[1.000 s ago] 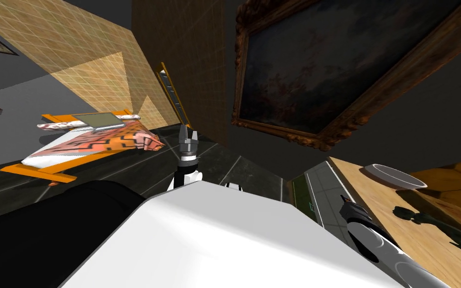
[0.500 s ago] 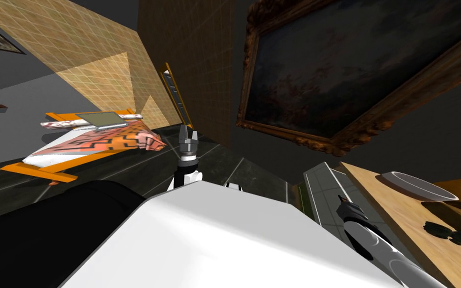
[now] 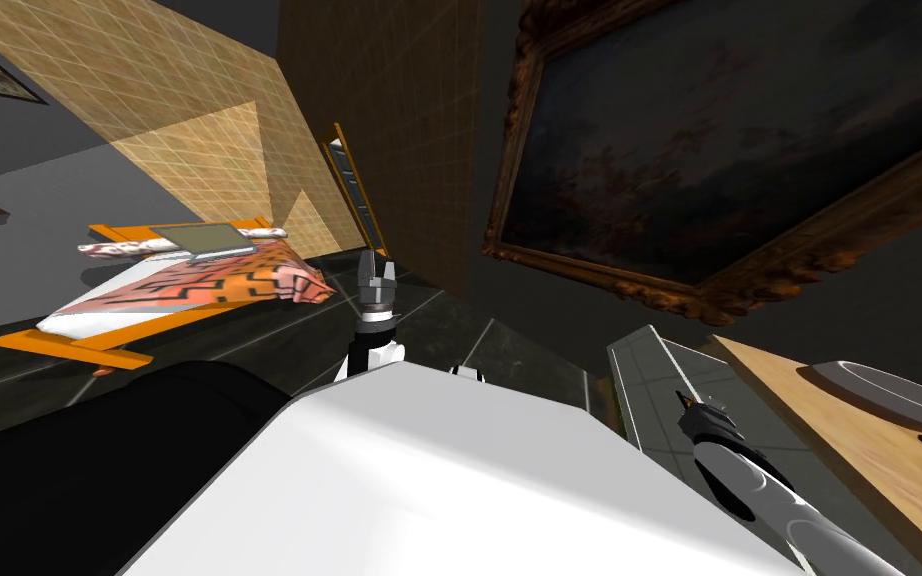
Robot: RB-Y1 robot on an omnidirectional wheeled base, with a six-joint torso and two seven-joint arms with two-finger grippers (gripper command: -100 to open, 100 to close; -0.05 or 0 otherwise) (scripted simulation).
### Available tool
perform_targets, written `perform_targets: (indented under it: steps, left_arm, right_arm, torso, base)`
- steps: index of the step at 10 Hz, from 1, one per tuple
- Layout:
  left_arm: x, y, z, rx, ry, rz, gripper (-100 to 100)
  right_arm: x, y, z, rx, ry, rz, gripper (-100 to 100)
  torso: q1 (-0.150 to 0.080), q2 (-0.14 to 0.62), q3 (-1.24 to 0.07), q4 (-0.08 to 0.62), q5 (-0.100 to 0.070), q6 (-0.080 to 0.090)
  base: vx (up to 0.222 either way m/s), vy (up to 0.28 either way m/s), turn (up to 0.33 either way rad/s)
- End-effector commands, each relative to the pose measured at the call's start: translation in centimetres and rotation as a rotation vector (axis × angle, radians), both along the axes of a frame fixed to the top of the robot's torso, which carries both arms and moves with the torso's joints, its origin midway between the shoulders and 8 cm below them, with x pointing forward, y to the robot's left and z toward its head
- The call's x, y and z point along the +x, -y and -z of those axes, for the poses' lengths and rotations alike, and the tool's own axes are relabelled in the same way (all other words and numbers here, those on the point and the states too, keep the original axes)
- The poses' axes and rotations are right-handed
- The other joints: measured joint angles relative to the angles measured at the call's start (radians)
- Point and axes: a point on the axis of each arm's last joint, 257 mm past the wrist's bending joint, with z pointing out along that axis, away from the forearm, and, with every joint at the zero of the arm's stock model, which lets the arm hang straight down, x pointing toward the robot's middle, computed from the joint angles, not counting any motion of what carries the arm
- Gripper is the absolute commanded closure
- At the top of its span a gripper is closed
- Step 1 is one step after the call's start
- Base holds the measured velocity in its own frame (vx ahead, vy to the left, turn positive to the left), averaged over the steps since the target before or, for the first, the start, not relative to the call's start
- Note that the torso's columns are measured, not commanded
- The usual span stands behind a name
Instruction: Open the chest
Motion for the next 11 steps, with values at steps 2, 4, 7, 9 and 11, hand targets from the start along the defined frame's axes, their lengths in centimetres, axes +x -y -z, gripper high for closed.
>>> perform_targets:
  steps: [2, 4, 7, 9, 11]
  left_arm:
    - [0.0, 0.0, 0.0, 0.000, 0.000, 0.000, 0]
    - [0.0, 0.0, 0.0, 0.000, 0.000, 0.000, 0]
    - [0.0, 0.0, 0.0, 0.000, 0.000, 0.000, 0]
    - [0.0, 0.0, 0.0, 0.000, 0.000, 0.000, 0]
    - [0.0, 0.0, 0.0, 0.000, 0.000, 0.000, 0]
  right_arm:
    - [0.6, 1.5, -2.3, -0.009, -0.014, -0.008, -100]
    - [0.9, 2.1, -3.3, 0.002, -0.003, -0.001, -100]
    - [1.1, 2.3, -3.7, 0.003, -0.003, -0.002, 0]
    - [1.1, 2.3, -3.7, 0.002, -0.003, -0.002, 0]
    - [1.1, 2.3, -3.7, 0.003, -0.003, -0.002, 0]
  torso:
    - [-0.001, 0.005, 0.003, 0.001, 0.002, 0.005]
    - [0.003, 0.000, 0.000, -0.001, 0.001, 0.005]
    - [0.004, -0.001, 0.000, -0.001, -0.001, 0.003]
    - [0.002, -0.001, 0.000, -0.001, -0.001, 0.003]
    - [0.002, 0.000, 0.000, -0.001, -0.001, 0.003]
  base:
    - [-0.041, 0.021, -0.003]
    - [-0.016, 0.000, -0.010]
    - [-0.006, 0.024, -0.012]
    - [0.000, 0.000, 0.000]
    - [0.000, 0.000, 0.000]
